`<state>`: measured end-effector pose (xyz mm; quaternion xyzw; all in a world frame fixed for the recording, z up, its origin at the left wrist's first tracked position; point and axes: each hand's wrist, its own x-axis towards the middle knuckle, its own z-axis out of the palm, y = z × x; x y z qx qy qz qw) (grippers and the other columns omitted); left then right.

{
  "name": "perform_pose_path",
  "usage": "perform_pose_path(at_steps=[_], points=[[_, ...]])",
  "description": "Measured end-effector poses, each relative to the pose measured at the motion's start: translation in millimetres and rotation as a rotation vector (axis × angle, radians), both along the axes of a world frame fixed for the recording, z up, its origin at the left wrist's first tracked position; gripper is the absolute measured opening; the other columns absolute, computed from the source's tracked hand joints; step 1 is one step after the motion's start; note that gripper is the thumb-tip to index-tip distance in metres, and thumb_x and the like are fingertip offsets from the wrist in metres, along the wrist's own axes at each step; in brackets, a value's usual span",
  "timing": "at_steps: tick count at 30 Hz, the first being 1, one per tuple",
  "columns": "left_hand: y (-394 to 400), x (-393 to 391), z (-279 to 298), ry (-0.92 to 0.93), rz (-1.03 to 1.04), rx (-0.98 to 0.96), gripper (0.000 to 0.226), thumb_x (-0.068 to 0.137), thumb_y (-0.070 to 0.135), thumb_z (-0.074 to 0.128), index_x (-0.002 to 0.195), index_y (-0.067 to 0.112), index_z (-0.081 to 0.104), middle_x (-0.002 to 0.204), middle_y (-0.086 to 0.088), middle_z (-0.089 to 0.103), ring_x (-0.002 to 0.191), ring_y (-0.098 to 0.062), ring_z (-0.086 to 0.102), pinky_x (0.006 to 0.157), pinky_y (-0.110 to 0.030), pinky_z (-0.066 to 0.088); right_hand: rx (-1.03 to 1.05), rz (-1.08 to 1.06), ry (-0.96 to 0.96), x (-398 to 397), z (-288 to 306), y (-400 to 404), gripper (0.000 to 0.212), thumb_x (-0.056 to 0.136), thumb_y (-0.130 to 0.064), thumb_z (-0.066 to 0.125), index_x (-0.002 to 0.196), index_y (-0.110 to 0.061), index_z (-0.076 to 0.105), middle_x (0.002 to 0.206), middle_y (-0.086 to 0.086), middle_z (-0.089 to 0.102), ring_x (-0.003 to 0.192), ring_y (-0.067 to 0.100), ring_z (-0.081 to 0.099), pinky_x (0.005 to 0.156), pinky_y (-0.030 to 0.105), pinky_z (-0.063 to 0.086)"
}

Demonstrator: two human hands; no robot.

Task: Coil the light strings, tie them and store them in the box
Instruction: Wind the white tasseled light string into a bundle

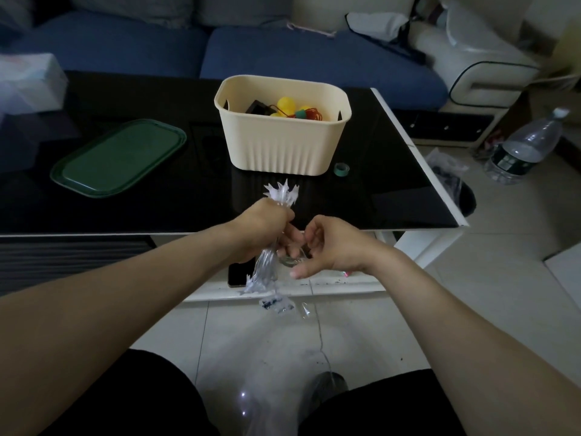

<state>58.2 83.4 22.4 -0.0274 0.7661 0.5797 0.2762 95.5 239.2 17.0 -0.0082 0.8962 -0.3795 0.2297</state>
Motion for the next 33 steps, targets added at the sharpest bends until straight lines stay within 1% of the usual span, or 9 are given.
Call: perform_pose_path(at_steps=[4,8,11,14,18,21,25,29,33], points=[[-1.2,-4.7,8.6,0.057,0.15,0.149,0.021,0.104,0.009,0.036,0.093,-0.001,0.051,0.067,-0.015,0.063,0.048,-0.025,0.057,0.046,-0.03,0.039,0.005,-0.021,-0.251,0.3,-7.9,8.0,0.062,0.076,-0.029,0.088,0.127,-0.014,0.055,0.108,0.002,0.067,0.09,0.015,0.071,0.073,0.027,0.057],[-5.4,-6.8,16.4,0.119,0.261,0.272,0.023,0.104,0.009,0.035,0.086,0.003,0.049,0.066,-0.013,0.058,0.048,-0.024,0.057,0.044,-0.029,0.039,-0.108,0.02,-0.308,-1.3,-13.6,19.9,0.025,0.092,-0.028,0.073,0.103,-0.005,0.071,0.094,0.009,0.078,0.091,0.021,0.076,0.083,0.032,0.06],[-9.6,-8.5,17.2,0.128,0.292,0.305,0.021,0.105,0.009,0.035,0.093,0.0,0.05,0.064,-0.011,0.059,0.047,-0.021,0.06,0.043,-0.028,0.044,-0.237,-0.036,-0.22,-3.1,-10.4,24.5,0.019,0.095,-0.021,0.068,0.095,-0.003,0.073,0.089,0.012,0.078,0.085,0.024,0.077,0.072,0.028,0.059],[-9.9,-7.8,15.3,0.117,0.265,0.275,0.024,0.105,0.01,0.036,0.096,-0.004,0.053,0.062,-0.012,0.059,0.044,-0.019,0.059,0.042,-0.026,0.046,-0.447,-0.149,-0.087,-4.3,-6.2,25.7,0.017,0.092,-0.015,0.071,0.098,0.0,0.074,0.083,0.014,0.076,0.079,0.026,0.075,0.072,0.03,0.059],[-7.8,-3.7,15.0,0.093,0.206,0.286,0.018,0.104,0.009,0.038,0.092,0.003,0.049,0.067,-0.012,0.057,0.047,-0.022,0.057,0.045,-0.029,0.045,-0.616,-0.283,0.078,-4.6,0.9,24.6,0.019,0.093,-0.019,0.066,0.104,-0.005,0.073,0.081,0.009,0.075,0.078,0.023,0.074,0.071,0.032,0.06],[-5.2,-0.8,15.6,0.076,0.132,0.288,0.017,0.104,0.009,0.039,0.092,0.003,0.05,0.068,-0.013,0.058,0.048,-0.023,0.057,0.047,-0.032,0.047,-0.648,-0.346,0.178,-4.7,2.3,19.9,0.02,0.093,-0.024,0.066,0.101,-0.008,0.075,0.077,0.006,0.073,0.075,0.02,0.072,0.082,0.043,0.058],[1.0,3.4,13.7,0.064,0.03,0.324,0.025,0.104,0.009,0.037,0.089,-0.001,0.055,0.066,-0.013,0.059,0.048,-0.025,0.056,0.045,-0.03,0.046,-0.618,-0.332,0.298,-3.1,3.7,8.2,0.013,0.093,-0.022,0.07,0.096,-0.012,0.079,0.085,0.008,0.076,0.081,0.02,0.072,0.077,0.038,0.059],[3.1,3.1,10.3,0.068,-0.041,0.339,0.035,0.104,0.011,0.033,0.083,-0.002,0.058,0.066,-0.012,0.058,0.048,-0.024,0.056,0.046,-0.03,0.045,-0.644,-0.411,0.419,-3.1,3.2,-0.5,0.006,0.088,-0.014,0.076,0.09,-0.01,0.079,0.078,0.008,0.077,0.07,0.014,0.071,0.064,0.023,0.056],[4.8,4.3,9.3,0.079,-0.069,0.329,0.038,0.104,0.011,0.029,0.081,0.0,0.057,0.066,-0.012,0.057,0.046,-0.022,0.056,0.047,-0.03,0.044,-0.609,-0.461,0.507,-4.0,0.4,-4.6,0.012,0.084,-0.014,0.08,0.093,-0.005,0.08,0.079,0.007,0.078,0.07,0.015,0.073,0.07,0.027,0.059]])
